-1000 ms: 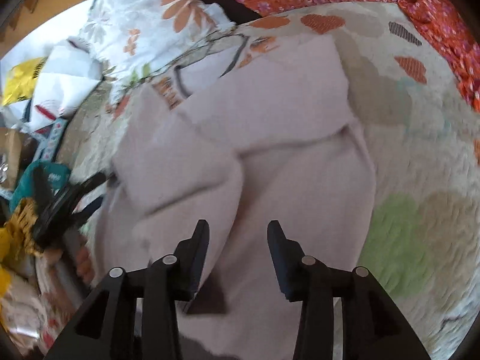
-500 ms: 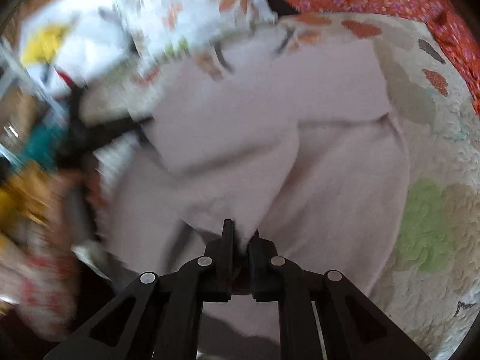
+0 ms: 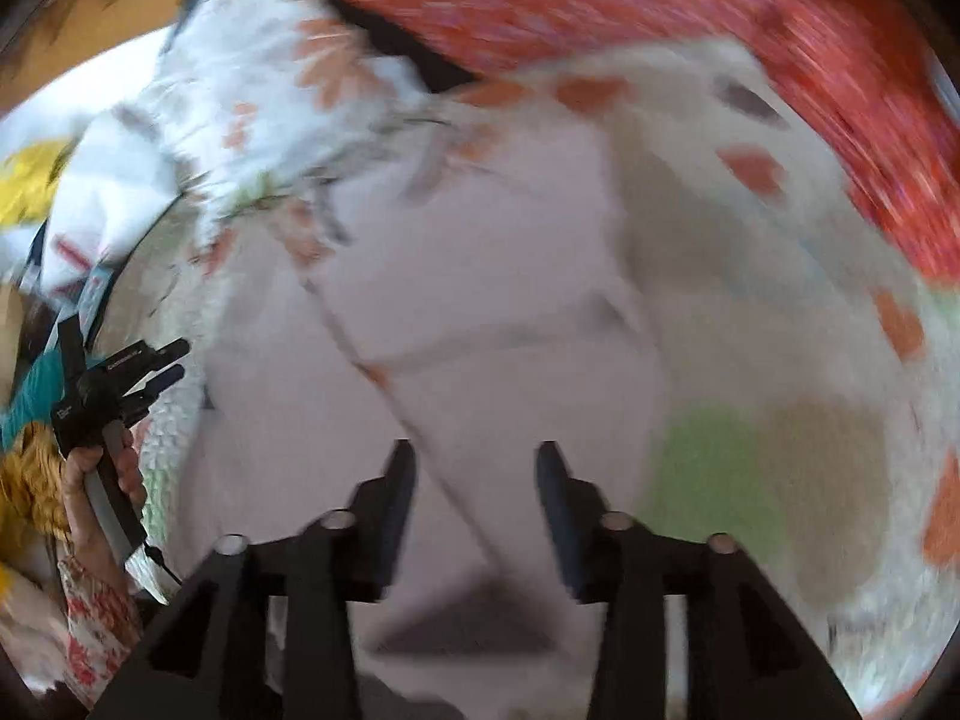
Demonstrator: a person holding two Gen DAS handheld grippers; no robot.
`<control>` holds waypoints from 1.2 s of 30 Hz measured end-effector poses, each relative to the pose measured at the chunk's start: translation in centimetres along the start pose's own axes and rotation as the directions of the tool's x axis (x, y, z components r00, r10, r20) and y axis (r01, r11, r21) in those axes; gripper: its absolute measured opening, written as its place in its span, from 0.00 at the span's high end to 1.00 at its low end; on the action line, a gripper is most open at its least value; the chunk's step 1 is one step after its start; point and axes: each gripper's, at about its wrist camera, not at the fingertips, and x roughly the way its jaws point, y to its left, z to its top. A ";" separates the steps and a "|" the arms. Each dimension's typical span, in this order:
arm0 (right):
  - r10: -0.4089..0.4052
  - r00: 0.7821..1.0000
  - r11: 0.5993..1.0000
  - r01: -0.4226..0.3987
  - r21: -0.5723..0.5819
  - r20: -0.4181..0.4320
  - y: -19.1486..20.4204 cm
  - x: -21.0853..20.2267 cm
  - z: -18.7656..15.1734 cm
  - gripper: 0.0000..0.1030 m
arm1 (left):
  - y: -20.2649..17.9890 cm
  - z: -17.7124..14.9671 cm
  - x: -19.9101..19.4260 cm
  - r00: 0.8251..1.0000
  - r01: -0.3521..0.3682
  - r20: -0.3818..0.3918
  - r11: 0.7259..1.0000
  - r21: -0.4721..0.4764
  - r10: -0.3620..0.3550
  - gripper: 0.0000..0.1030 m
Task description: Fold small clothes
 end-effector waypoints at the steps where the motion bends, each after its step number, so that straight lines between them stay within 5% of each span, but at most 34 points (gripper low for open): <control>1: 0.021 1.000 0.999 -0.021 -0.037 -0.002 2.0 1.1 1.3 0.50 | 0.1 0.2 -0.5 1.000 -0.002 0.013 1.000 -0.004 0.002 0.44; 7: 0.120 0.990 0.978 -0.132 -0.162 -0.080 11.7 10.9 9.5 0.44 | 2.2 1.0 -1.8 0.997 -0.054 0.060 0.998 -0.035 0.056 0.38; 15: -0.042 0.990 0.974 0.010 -0.227 -0.137 16.1 23.3 16.0 0.44 | 4.5 0.9 -1.1 0.999 -0.048 -0.006 0.998 -0.050 0.047 0.38; 16: -0.060 0.986 0.969 0.019 -0.247 -0.156 16.3 23.9 15.9 0.45 | 4.8 0.9 -1.0 0.999 -0.046 -0.014 0.998 -0.052 0.046 0.38; 18: -0.089 0.984 0.952 0.038 -0.304 -0.156 17.5 24.7 16.0 0.65 | 5.4 0.9 -1.0 0.999 -0.042 -0.023 0.997 -0.067 0.041 0.37; 19: -0.050 0.982 0.951 -0.009 -0.310 -0.182 18.0 24.5 16.0 0.92 | 5.7 1.0 -1.0 0.999 -0.044 -0.024 0.996 -0.073 0.043 0.37; 20: -0.039 0.982 0.951 -0.020 -0.308 -0.184 18.3 24.2 16.0 0.95 | 5.8 1.0 -1.0 0.999 -0.046 -0.024 0.996 -0.074 0.044 0.36; 28: -0.087 0.991 0.918 0.042 -0.394 -0.098 24.1 24.9 19.0 0.95 | 6.4 1.2 -0.5 0.998 -0.044 -0.037 0.995 -0.094 0.040 0.36; 36: -0.224 0.973 0.845 0.167 -0.508 -0.054 29.5 29.6 19.0 0.93 | 7.3 1.8 -0.8 0.997 -0.071 -0.037 0.992 -0.105 0.067 0.36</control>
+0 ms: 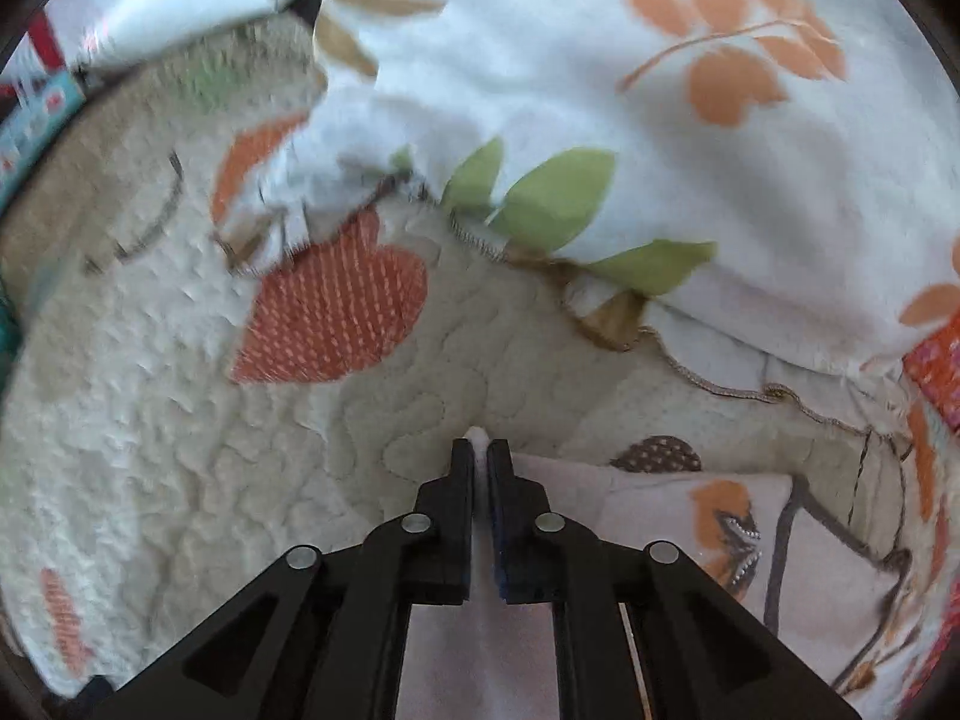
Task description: Fold small clothes
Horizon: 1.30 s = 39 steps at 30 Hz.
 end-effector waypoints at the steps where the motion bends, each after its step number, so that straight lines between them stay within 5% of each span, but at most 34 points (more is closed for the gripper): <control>1: -0.006 1.000 1.000 0.006 -0.017 0.024 0.3 -1.0 -0.4 0.92 | 0.4 0.3 -0.2 1.000 -0.001 0.005 1.000 -0.011 0.002 0.36; 6: 0.159 0.979 0.986 -0.152 -0.062 0.129 0.2 -8.7 -7.1 0.78 | 3.0 1.8 -2.3 0.995 -0.054 0.074 0.995 -0.084 0.061 0.36; 10: 0.268 0.960 0.953 -0.252 -0.171 0.080 2.3 -12.0 -14.7 0.74 | 4.7 2.1 -3.3 0.994 -0.049 0.091 0.988 -0.148 0.062 0.32; 12: 0.250 0.966 0.942 -0.228 -0.244 0.064 4.3 -12.3 -17.4 0.70 | 5.0 2.0 -3.4 0.995 -0.041 0.083 0.987 -0.157 0.055 0.32; 16: 0.097 0.990 0.906 -0.046 -0.421 0.101 7.9 -11.2 -21.0 0.65 | 4.8 1.6 -3.4 0.996 -0.039 0.070 0.986 -0.159 0.051 0.32; 19: -0.016 0.988 0.894 0.083 -0.439 0.154 8.4 -9.9 -21.7 0.65 | 4.5 1.4 -3.8 0.996 -0.039 0.078 0.987 -0.156 0.052 0.32; 26: -0.053 0.987 0.908 0.111 -0.405 0.150 8.0 -7.9 -20.9 0.65 | 4.3 1.5 -4.0 0.997 -0.027 0.070 0.990 -0.142 0.038 0.30; 27: -0.046 0.987 0.913 0.103 -0.395 0.151 8.1 -7.8 -20.6 0.67 | 4.3 1.5 -4.0 0.997 -0.027 0.068 0.989 -0.143 0.037 0.30; 29: -0.010 0.993 0.930 0.051 -0.364 0.115 8.2 -7.5 -20.2 0.93 | 4.3 1.5 -4.0 0.997 -0.026 0.067 0.989 -0.147 0.036 0.30; 34: 0.081 0.993 0.967 -0.058 -0.247 0.084 6.8 -9.3 -20.1 0.94 | 4.3 1.3 -4.1 0.997 -0.032 0.070 0.989 -0.146 0.043 0.30; 39: 0.167 0.983 0.964 -0.147 -0.222 0.071 6.7 -12.8 -23.2 0.94 | 4.2 1.2 -3.7 0.998 -0.026 0.060 0.988 -0.150 0.036 0.30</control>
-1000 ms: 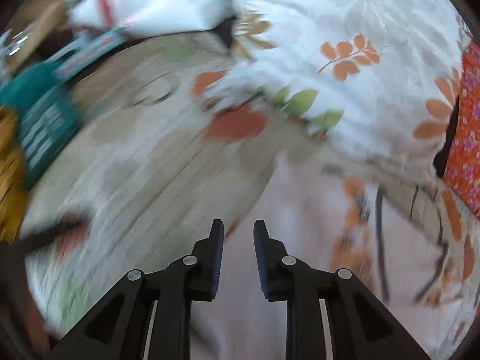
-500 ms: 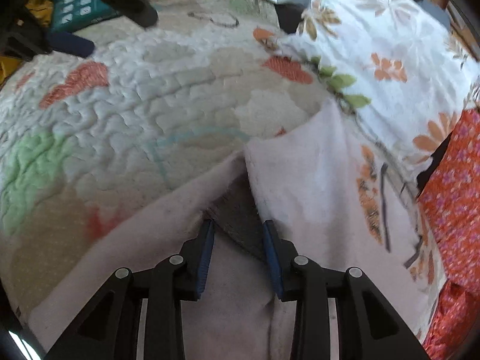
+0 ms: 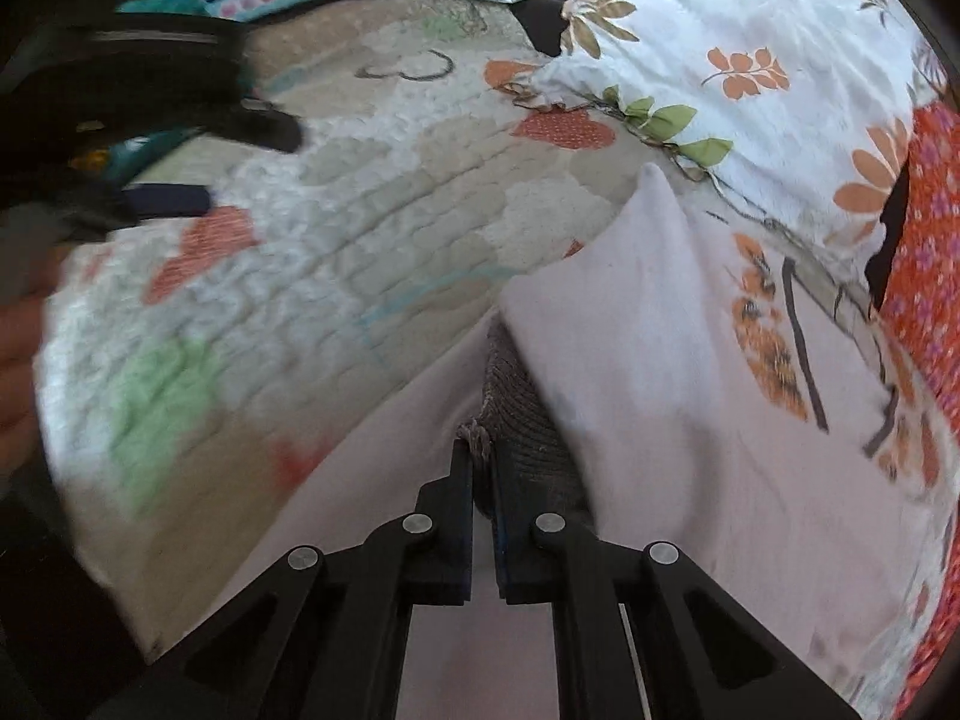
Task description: Fold small clothes
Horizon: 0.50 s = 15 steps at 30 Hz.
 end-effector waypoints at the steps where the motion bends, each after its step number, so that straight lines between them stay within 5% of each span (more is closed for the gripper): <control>1: 0.017 1.000 1.000 -0.018 -0.004 -0.004 0.5 -0.6 -0.8 0.94 | -0.2 -0.1 0.2 1.000 0.001 -0.006 1.000 0.001 -0.001 0.30; 5: 0.045 0.998 0.998 -0.047 -0.041 -0.035 2.4 -1.4 -3.4 0.94 | -1.0 -0.6 0.7 1.000 -0.003 -0.016 1.000 0.023 0.004 0.30; 9: -0.013 0.998 0.995 0.007 -0.103 -0.064 4.0 -0.7 -5.5 0.94 | -1.9 -1.2 0.9 1.000 -0.014 -0.014 0.998 0.061 0.015 0.30; 15: 0.031 0.996 0.998 -0.036 -0.060 -0.084 2.0 -4.5 -9.0 0.92 | -2.9 -2.3 1.5 0.999 -0.020 -0.032 0.992 0.122 0.024 0.30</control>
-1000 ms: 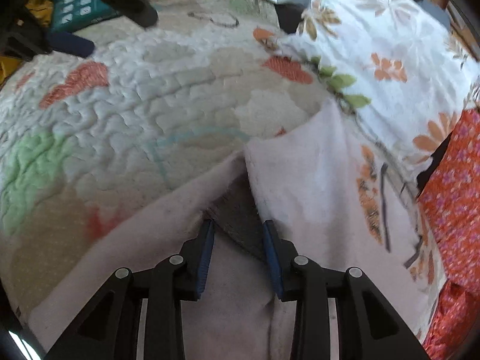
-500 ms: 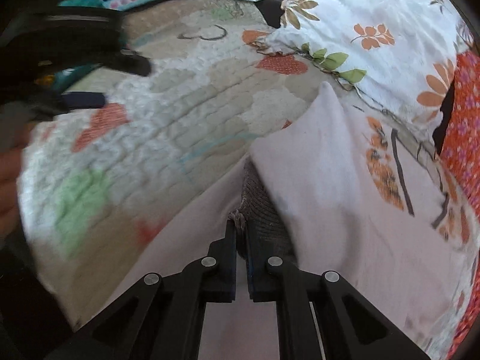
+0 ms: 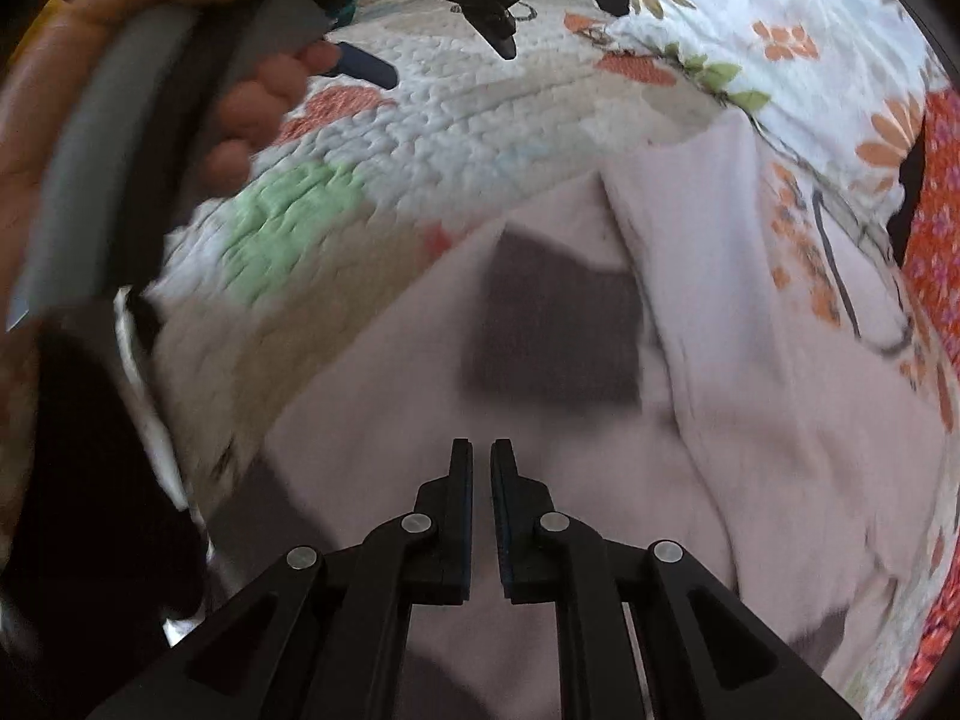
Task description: Fold small clothes
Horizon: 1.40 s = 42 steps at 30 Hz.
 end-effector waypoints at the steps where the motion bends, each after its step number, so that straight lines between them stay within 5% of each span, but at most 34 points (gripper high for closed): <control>1: -0.014 1.000 0.999 0.014 0.036 0.019 -1.2 -1.2 -0.9 0.92 | -0.1 -0.2 0.0 1.000 0.001 -0.002 1.000 0.005 -0.001 0.30; 4: -0.075 0.996 0.978 0.065 0.196 0.046 -6.0 -3.6 -2.7 0.78 | -0.5 -0.7 0.0 1.000 0.007 -0.009 1.000 0.018 -0.007 0.30; 8: -0.232 0.972 0.883 0.199 0.424 0.027 -13.9 -4.3 -5.3 0.62 | -1.5 -1.9 -0.1 0.999 0.038 -0.030 0.998 0.045 -0.036 0.30; 13: -0.247 0.969 0.779 0.179 0.601 0.032 -20.5 -3.4 -7.1 0.47 | -4.3 -5.0 0.6 0.997 0.063 -0.061 0.986 0.152 -0.055 0.29; 17: -0.177 0.983 0.769 0.107 0.631 0.049 -22.6 -1.3 -6.3 0.45 | -6.1 -7.5 2.5 0.982 0.124 -0.163 0.973 0.195 -0.092 0.29; 21: -0.123 0.988 0.778 0.036 0.627 0.096 -21.9 -0.2 -5.4 0.45 | -6.5 -8.6 3.5 0.983 0.086 -0.179 0.971 0.224 -0.046 0.29; 27: -0.211 0.964 0.803 0.074 0.591 0.165 -19.7 -2.2 -3.3 0.45 | -6.4 -9.0 3.4 0.984 0.080 -0.174 0.966 0.244 -0.037 0.29; 31: -0.179 0.979 0.833 0.101 0.544 0.093 -19.7 -0.2 -1.8 0.45 | -6.6 -9.1 3.6 0.986 0.062 -0.167 0.960 0.272 -0.017 0.29; 33: -0.150 0.986 0.840 0.087 0.535 0.075 -19.8 0.7 -1.6 0.53 | -6.8 -9.2 3.8 0.986 0.053 -0.164 0.958 0.282 -0.007 0.29; 37: -0.121 0.985 0.841 0.039 0.539 0.118 -19.6 -0.1 -1.7 0.93 | -7.1 -9.2 4.1 0.987 0.046 -0.161 0.955 0.293 0.003 0.28; 42: -0.204 0.961 0.784 0.045 0.619 0.188 -20.3 -3.7 -3.0 0.96 | -7.2 -9.1 4.3 0.987 0.044 -0.159 0.953 0.301 0.005 0.27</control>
